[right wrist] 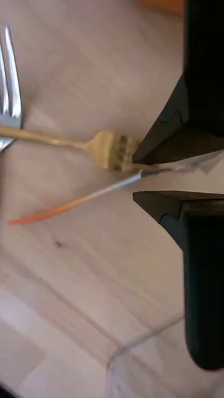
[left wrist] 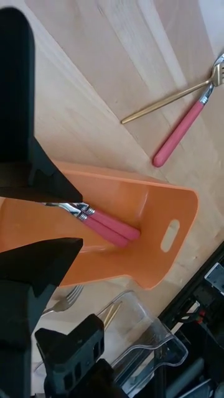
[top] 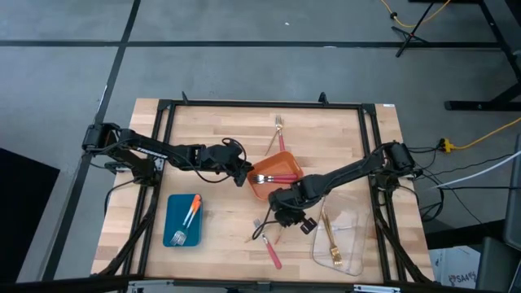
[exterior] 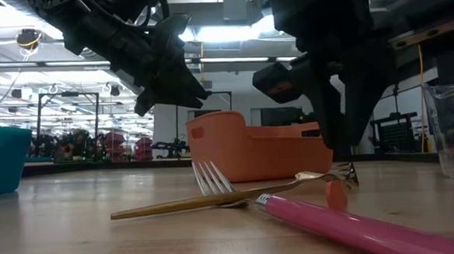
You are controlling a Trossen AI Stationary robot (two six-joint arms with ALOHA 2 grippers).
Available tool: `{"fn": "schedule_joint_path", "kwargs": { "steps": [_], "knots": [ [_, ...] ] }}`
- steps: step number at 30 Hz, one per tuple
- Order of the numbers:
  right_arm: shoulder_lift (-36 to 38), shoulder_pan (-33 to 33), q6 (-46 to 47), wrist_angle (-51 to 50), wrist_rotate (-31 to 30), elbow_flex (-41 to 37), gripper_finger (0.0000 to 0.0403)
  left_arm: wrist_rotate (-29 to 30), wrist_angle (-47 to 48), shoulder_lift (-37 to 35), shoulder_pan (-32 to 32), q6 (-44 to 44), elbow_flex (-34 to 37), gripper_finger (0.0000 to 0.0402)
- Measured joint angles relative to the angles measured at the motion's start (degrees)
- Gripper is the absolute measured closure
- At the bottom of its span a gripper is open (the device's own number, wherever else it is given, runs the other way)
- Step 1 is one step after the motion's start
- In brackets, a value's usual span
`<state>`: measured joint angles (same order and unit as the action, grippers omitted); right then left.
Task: Sort silverware by color (type)
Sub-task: Put the orange fork into the blue bin
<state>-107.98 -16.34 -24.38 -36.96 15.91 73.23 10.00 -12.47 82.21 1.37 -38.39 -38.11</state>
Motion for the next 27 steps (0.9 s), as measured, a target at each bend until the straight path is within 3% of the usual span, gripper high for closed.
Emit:
{"fn": "schedule_joint_path", "kwargs": {
  "steps": [17,27],
  "knots": [
    [-0.79,2.27,-5.05,-1.78,-1.08,-0.06,0.0334,0.44,0.00,0.00,-0.07,0.02,0.00,0.0308],
    [-0.70,2.12,-3.57,1.75,-1.15,-4.13,0.0334,0.44,0.00,0.00,-0.07,0.02,0.00,0.0308]
  ]
}}
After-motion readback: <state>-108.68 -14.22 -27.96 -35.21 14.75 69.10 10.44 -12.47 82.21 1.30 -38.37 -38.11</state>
